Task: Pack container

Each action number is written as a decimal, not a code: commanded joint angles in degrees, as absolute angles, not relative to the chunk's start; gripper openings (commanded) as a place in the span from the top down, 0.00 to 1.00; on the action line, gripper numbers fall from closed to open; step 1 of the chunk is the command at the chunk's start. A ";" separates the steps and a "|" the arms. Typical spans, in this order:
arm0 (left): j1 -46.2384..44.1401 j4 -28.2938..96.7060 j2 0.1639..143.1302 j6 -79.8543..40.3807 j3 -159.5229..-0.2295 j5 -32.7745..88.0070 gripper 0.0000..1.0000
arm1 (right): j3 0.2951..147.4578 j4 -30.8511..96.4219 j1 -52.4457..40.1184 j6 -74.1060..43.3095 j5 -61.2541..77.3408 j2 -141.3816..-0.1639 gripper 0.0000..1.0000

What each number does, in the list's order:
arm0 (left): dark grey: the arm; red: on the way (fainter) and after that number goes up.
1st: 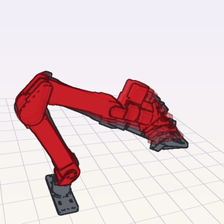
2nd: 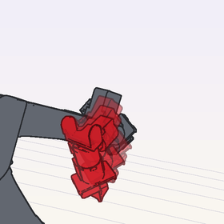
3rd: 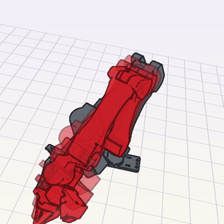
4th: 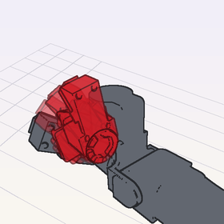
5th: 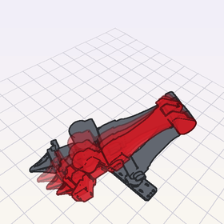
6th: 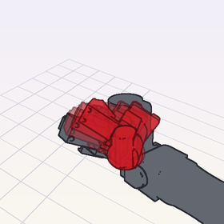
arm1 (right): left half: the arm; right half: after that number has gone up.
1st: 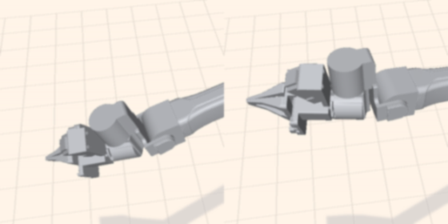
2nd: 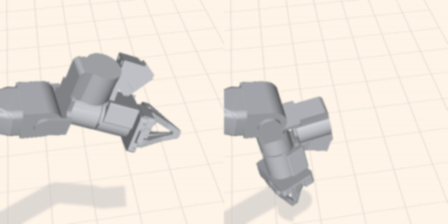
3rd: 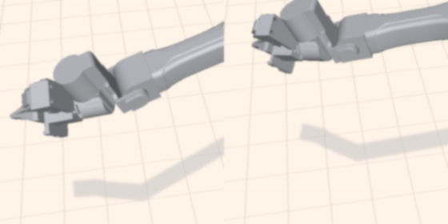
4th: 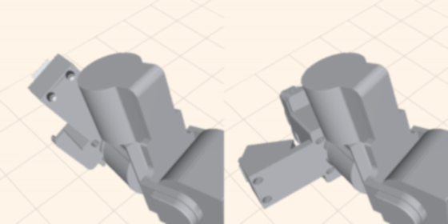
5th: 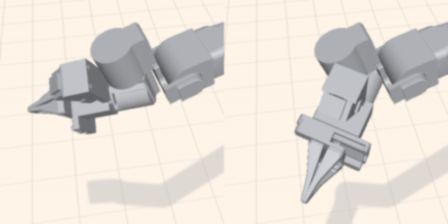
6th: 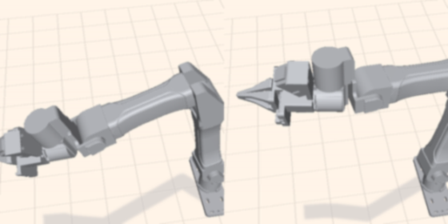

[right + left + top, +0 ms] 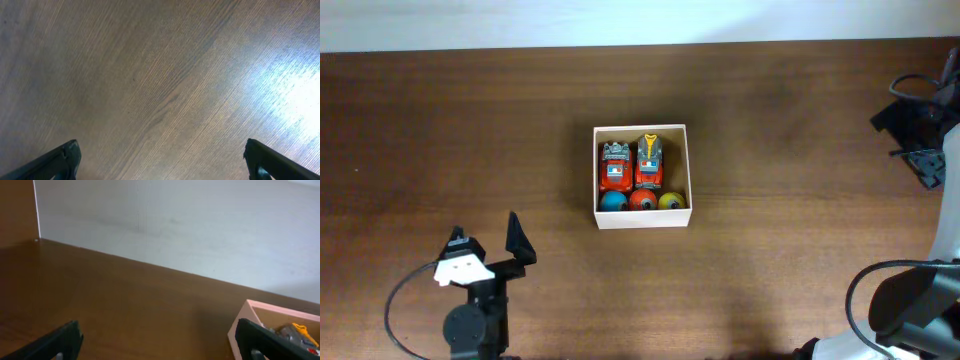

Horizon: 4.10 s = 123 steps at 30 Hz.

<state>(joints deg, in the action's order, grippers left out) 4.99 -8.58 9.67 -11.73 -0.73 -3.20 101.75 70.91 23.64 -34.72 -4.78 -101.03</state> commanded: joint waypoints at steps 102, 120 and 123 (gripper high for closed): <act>4.01 4.58 0.30 -3.36 -0.51 -2.74 0.01 | 17.19 7.14 -2.07 -33.08 -16.67 -8.32 0.01; 4.01 4.58 0.30 -3.36 -0.51 -2.74 0.01 | 5.52 6.13 -2.13 -30.33 -15.44 -0.19 0.01; 4.01 4.58 0.30 -3.36 -0.51 -2.74 0.01 | 3.53 6.15 -2.13 -30.22 -15.38 -0.19 0.01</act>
<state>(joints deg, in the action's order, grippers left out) 4.25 4.32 0.84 -4.08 -0.62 -3.20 5.32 6.35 -2.44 -31.59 -16.23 -0.80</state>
